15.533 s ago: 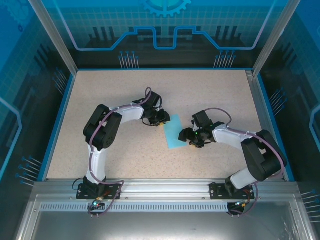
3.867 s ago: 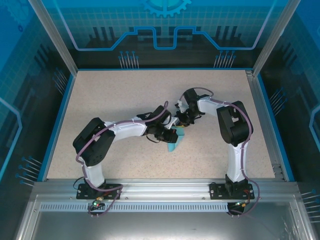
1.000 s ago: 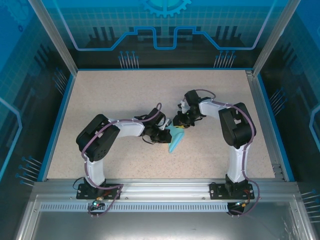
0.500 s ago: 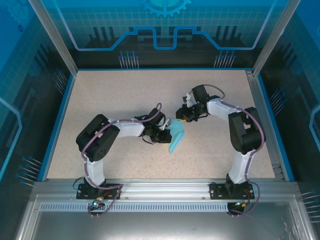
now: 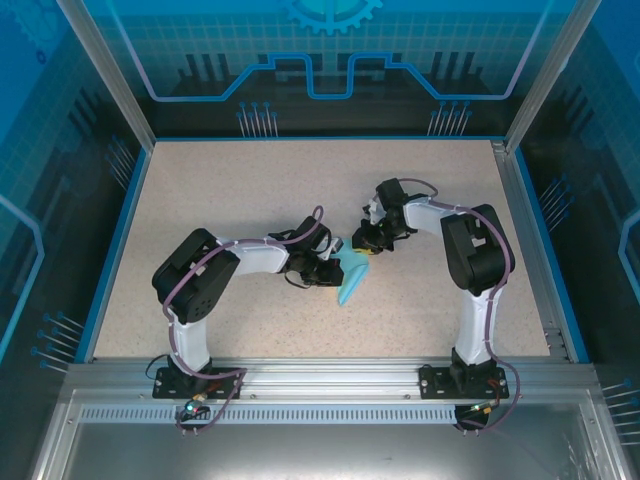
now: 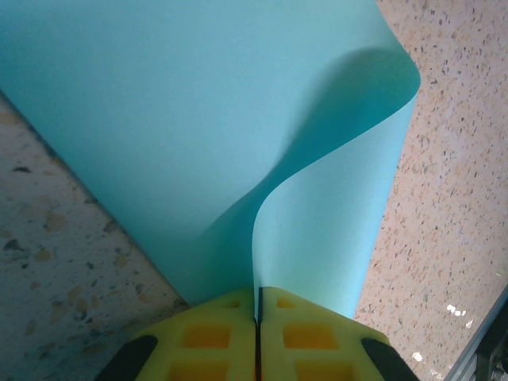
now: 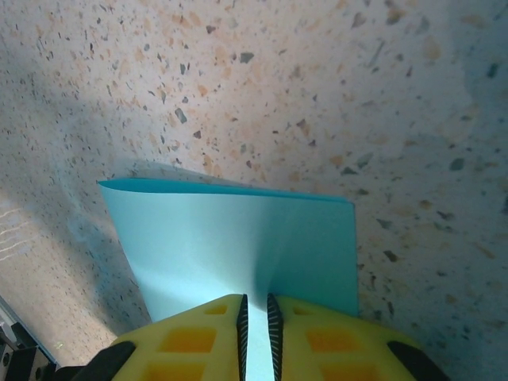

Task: Fold a paper plane with a square sheet of paper (pick it up from the middle)
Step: Third fold the triangle at the center of the table.

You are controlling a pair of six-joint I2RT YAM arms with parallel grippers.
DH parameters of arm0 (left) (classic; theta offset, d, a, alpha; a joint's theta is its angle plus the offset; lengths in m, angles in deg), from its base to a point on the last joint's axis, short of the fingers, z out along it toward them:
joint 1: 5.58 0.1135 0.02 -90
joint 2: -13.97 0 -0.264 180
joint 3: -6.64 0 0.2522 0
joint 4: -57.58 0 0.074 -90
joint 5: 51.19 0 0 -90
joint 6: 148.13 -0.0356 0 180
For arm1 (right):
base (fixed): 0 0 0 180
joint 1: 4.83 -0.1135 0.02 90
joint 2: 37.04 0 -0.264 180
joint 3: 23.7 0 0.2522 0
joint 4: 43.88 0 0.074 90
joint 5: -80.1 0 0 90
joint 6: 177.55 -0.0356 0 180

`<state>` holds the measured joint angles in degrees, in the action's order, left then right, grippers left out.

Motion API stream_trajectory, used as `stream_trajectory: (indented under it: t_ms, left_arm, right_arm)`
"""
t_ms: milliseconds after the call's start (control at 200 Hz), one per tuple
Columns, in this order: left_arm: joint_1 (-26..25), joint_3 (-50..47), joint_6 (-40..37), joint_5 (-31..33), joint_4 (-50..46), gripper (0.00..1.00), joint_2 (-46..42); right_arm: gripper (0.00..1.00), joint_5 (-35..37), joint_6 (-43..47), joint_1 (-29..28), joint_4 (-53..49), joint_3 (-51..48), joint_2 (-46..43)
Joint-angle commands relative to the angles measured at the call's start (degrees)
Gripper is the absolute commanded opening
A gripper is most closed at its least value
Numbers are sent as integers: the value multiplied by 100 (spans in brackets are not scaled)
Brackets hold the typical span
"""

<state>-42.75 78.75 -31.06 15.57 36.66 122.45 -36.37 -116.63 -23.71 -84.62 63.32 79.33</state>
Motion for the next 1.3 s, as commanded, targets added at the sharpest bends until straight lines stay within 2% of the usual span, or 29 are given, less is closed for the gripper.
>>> stream_trajectory:
  t_ms: [0,795,1290]
  left_arm:
    - [8,28,-7,132,-339,9,-71]
    - [5,-119,145,77,-11,9,-363]
    - [4,-71,129,66,-3,9,-6]
  right_arm:
    - [18,282,95,-37,-246,49,147]
    - [19,284,87,-46,-246,-11,226]
    - [20,264,113,-45,-283,22,210]
